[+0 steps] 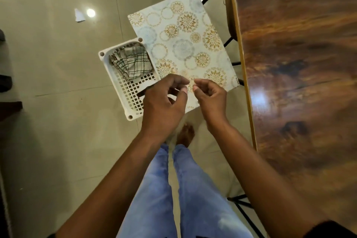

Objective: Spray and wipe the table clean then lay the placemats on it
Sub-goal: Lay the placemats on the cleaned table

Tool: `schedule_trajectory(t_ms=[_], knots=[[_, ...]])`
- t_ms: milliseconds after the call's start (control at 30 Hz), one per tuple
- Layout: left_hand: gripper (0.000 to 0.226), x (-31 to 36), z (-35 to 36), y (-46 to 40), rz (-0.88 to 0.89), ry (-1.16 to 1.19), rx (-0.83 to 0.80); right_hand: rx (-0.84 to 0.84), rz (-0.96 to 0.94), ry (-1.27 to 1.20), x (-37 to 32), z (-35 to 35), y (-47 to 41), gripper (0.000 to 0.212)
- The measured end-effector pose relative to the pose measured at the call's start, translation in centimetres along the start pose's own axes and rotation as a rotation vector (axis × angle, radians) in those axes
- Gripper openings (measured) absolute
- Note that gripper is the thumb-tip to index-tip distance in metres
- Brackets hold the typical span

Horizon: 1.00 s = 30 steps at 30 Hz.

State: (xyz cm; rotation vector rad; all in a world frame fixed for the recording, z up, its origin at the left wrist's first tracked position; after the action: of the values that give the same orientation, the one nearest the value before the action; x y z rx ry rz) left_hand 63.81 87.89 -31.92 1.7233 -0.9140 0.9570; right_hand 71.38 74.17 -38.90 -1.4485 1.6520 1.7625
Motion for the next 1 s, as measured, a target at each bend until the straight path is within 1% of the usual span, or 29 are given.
schedule_trajectory(t_ms=[67,133,167,233,267,333,433,467,500,533,567,600,633,700,733,767,867,933,1000], knots=[[0.014,-2.4,1.9,0.2,-0.101,0.018,-0.082,0.022,0.096,-0.052,2.3,-0.7,0.5,0.021],[0.011,-5.4,3.5,0.1,-0.251,0.076,-0.158,0.056,0.193,-0.079,4.5,-1.2,0.5,0.021],[0.010,-6.8,4.5,0.0,-0.351,0.132,-0.195,0.078,0.247,-0.090,5.6,-1.5,0.3,0.021],[0.017,-9.5,6.5,-0.4,-0.584,0.274,-0.231,0.127,0.353,-0.114,7.6,-1.9,-0.4,0.021],[0.020,-10.4,7.5,-0.5,-0.690,0.334,-0.224,0.149,0.397,-0.127,8.5,-2.0,-0.9,0.022],[0.019,-11.5,9.1,-0.9,-0.854,0.436,-0.185,0.182,0.480,-0.159,9.9,-1.8,-2.0,0.028],[0.019,-12.6,10.9,-1.8,-1.023,0.576,-0.104,0.206,0.583,-0.245,11.8,-1.3,-3.9,0.048],[0.021,-13.0,11.4,-2.1,-1.043,0.621,-0.080,0.212,0.600,-0.287,12.2,-1.1,-4.5,0.053],[0.024,-13.5,11.8,-2.5,-1.051,0.658,-0.052,0.218,0.608,-0.341,12.6,-1.0,-5.1,0.054],[0.023,-13.9,12.1,-2.9,-1.056,0.681,-0.027,0.223,0.613,-0.401,12.6,-0.9,-5.5,0.049],[0.019,-14.6,12.4,-3.4,-1.067,0.705,0.000,0.229,0.608,-0.459,12.7,-1.0,-5.9,0.039],[0.017,-15.2,12.5,-3.9,-1.077,0.736,0.014,0.235,0.600,-0.506,12.8,-1.1,-6.4,0.025],[0.020,-15.8,12.5,-4.3,-1.076,0.771,0.018,0.249,0.603,-0.544,12.9,-1.1,-6.9,0.012],[0.037,-17.0,12.7,-5.2,-1.072,0.812,0.039,0.274,0.606,-0.620,13.0,-1.0,-7.5,0.018],[0.042,-17.6,12.8,-5.6,-1.063,0.805,0.054,0.286,0.589,-0.652,13.1,-0.8,-7.8,0.014],[0.042,-18.1,12.9,-5.9,-1.047,0.799,0.074,0.296,0.580,-0.687,13.2,-0.6,-8.0,0.014],[0.031,-18.9,13.3,-6.3,-1.019,0.784,0.153,0.336,0.590,-0.706,13.6,-0.1,-8.1,0.042],[0.015,-19.3,13.6,-6.4,-0.986,0.736,0.189,0.334,0.608,-0.731,13.4,-0.2,-8.0,0.047],[0.014,-19.5,13.8,-6.4,-0.948,0.709,0.217,0.341,0.602,-0.769,13.3,-0.4,-7.7,0.051]])
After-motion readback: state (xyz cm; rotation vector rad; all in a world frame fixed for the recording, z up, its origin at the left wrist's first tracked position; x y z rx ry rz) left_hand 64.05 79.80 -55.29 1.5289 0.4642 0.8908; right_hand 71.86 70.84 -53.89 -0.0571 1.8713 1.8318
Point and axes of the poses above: each hand's wrist, its own y-axis away from the middle knuckle, its own z-axis out of the palm, x = y × z, the point moved 2 cm from there along -y, towards the middle knuckle, and after that the axes turned 13 degrees about -x, right-handed, at the moved point
